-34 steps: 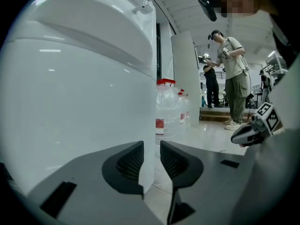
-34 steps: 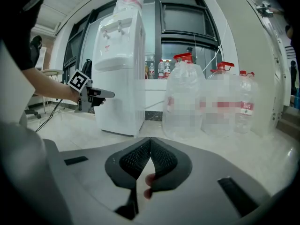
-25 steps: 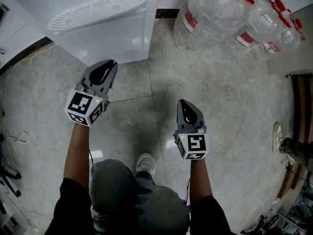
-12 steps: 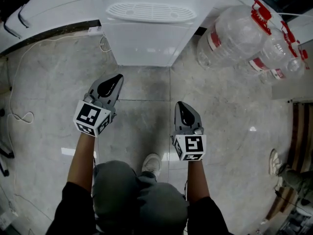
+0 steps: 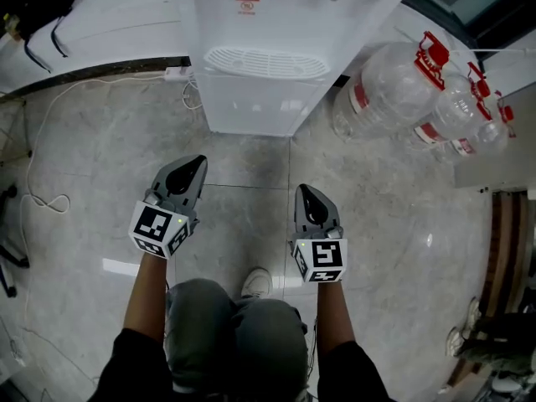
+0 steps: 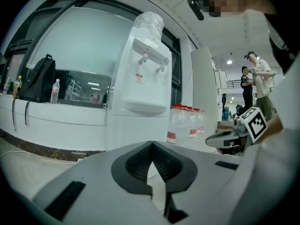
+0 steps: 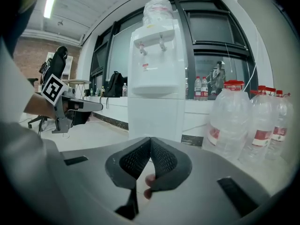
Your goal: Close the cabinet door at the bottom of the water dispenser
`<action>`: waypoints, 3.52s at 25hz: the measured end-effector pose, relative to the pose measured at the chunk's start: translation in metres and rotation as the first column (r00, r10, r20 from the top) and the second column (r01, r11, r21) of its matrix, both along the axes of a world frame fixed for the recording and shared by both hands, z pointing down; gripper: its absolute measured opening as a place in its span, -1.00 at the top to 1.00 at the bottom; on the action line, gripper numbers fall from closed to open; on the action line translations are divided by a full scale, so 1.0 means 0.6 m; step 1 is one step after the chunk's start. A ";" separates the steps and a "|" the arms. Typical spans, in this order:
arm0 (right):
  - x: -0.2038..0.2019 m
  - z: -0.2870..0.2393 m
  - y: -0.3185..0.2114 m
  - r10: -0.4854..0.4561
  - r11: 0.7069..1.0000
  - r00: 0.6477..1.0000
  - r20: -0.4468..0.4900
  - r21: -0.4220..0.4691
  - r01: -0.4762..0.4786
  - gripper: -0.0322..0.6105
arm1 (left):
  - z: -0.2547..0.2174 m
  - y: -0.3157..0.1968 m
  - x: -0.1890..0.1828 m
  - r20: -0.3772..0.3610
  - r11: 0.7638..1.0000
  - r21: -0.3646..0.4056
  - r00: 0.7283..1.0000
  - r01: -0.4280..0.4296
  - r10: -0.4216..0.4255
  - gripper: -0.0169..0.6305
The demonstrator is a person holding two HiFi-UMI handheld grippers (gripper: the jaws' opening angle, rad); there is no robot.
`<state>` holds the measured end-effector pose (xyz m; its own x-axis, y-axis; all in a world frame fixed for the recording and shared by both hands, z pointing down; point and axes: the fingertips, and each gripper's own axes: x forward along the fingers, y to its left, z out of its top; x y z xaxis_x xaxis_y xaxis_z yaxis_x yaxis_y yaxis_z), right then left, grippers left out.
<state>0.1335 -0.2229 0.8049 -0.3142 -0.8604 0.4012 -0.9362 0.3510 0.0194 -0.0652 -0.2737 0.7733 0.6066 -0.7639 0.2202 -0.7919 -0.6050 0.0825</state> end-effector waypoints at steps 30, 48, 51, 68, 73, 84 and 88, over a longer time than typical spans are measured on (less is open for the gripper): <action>-0.018 -0.720 0.025 0.014 1.000 0.997 0.077 -0.001 -0.014 0.86 | -0.682 0.109 -0.039 0.014 0.990 -0.085 0.994 0.110 -0.109 0.91; -0.073 -1.019 0.153 0.023 0.996 1.000 0.008 0.083 -0.024 0.86 | -0.978 0.241 -0.123 -0.077 0.983 -0.040 0.980 0.179 -0.182 0.91; -0.083 -1.057 0.163 0.016 0.994 1.000 0.005 0.105 -0.017 0.86 | -1.007 0.257 -0.126 -0.071 0.987 -0.026 0.984 0.161 -0.163 0.91; -0.121 -1.169 0.224 0.003 0.980 1.000 -0.028 0.198 0.003 0.86 | -1.132 0.301 -0.151 -0.090 0.985 0.100 0.987 0.140 -0.131 0.91; -0.134 -1.183 0.246 -0.001 0.975 1.000 -0.030 0.221 0.007 0.86 | -1.144 0.326 -0.167 -0.104 0.982 0.113 0.985 0.152 -0.141 0.91; -0.145 -1.201 0.283 0.002 0.970 1.000 -0.021 0.244 0.003 0.86 | -1.169 0.360 -0.173 -0.106 0.980 0.138 0.986 0.146 -0.132 0.91; -0.140 -1.202 0.293 0.003 0.970 0.999 -0.033 0.244 0.005 0.86 | -1.175 0.369 -0.167 -0.106 0.980 0.146 0.987 0.138 -0.124 0.91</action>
